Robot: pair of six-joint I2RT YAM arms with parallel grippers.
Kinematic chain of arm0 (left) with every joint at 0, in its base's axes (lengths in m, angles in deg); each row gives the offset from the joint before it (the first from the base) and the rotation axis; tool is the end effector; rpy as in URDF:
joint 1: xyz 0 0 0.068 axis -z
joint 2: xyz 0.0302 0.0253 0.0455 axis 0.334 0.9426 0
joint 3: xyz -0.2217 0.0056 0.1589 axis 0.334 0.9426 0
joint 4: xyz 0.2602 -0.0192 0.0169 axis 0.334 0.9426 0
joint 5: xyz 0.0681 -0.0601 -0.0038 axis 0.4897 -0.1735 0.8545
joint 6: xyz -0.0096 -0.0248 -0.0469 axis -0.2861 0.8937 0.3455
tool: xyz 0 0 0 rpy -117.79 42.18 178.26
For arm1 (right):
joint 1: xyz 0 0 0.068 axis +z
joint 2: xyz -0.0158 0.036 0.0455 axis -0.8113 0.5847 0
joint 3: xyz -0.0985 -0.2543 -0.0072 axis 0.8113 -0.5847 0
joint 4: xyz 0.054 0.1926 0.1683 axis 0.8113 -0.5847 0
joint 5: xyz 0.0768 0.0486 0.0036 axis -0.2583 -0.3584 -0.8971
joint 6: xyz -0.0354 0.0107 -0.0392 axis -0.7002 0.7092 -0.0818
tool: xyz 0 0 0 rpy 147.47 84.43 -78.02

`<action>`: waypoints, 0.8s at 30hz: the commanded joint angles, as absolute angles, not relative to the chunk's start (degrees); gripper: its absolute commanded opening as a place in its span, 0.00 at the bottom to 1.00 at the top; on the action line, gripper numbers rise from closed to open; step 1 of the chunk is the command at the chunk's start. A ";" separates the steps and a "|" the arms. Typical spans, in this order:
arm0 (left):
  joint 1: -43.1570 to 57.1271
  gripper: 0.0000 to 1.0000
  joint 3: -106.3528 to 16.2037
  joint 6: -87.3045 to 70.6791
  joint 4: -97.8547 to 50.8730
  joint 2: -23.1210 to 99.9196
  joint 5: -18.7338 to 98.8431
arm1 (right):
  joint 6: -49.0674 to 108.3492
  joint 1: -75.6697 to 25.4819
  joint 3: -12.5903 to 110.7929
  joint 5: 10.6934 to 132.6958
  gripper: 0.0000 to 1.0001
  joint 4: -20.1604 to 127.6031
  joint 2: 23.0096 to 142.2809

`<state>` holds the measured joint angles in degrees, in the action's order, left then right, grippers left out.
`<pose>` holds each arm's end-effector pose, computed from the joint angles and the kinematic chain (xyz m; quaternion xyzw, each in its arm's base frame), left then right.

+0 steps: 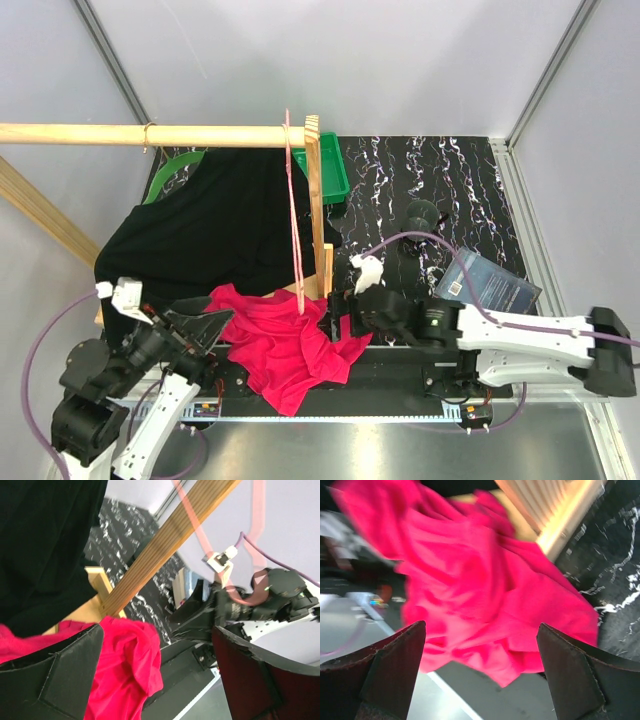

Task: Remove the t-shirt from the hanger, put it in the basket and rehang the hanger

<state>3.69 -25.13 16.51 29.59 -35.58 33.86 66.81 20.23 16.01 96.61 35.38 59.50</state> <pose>-0.0283 0.0026 0.3475 0.0075 0.7082 -0.4254 0.5634 0.0694 0.2102 0.2691 -0.1620 0.8620 0.3286 0.3503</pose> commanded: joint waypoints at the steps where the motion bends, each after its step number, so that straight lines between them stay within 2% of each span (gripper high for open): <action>1: 3.69 0.93 -22.39 17.28 30.99 -36.74 34.43 | 65.72 20.13 14.52 102.79 1.00 42.80 65.27; 8: 3.69 0.94 -22.56 17.11 32.93 -38.50 36.01 | 68.44 20.13 11.96 104.47 1.00 50.36 76.16; 15: 3.69 0.94 -24.06 15.00 32.93 -34.37 35.13 | 71.86 20.13 10.65 99.73 1.00 57.20 83.48; 19: 3.69 0.94 -23.71 15.09 33.19 -35.59 35.40 | 74.33 20.13 5.39 97.44 0.83 61.43 82.52; 20: 3.69 0.94 -23.62 15.18 33.28 -35.86 35.48 | 74.68 20.13 4.76 97.44 0.70 61.61 80.86; 22: 3.69 0.94 -23.62 15.18 33.45 -36.13 35.57 | 74.77 20.13 3.45 97.70 0.51 61.09 78.66; 23: 3.69 0.94 -23.62 15.00 33.63 -36.13 35.75 | 75.03 20.13 3.26 97.97 0.30 60.39 76.12; 24: 3.69 0.94 -23.79 14.91 33.81 -36.13 35.83 | 75.21 20.13 3.18 98.49 0.23 58.38 74.62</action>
<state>3.66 -22.42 16.07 34.71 -35.68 35.08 72.93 20.50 4.95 95.70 59.25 80.52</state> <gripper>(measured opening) 0.933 0.398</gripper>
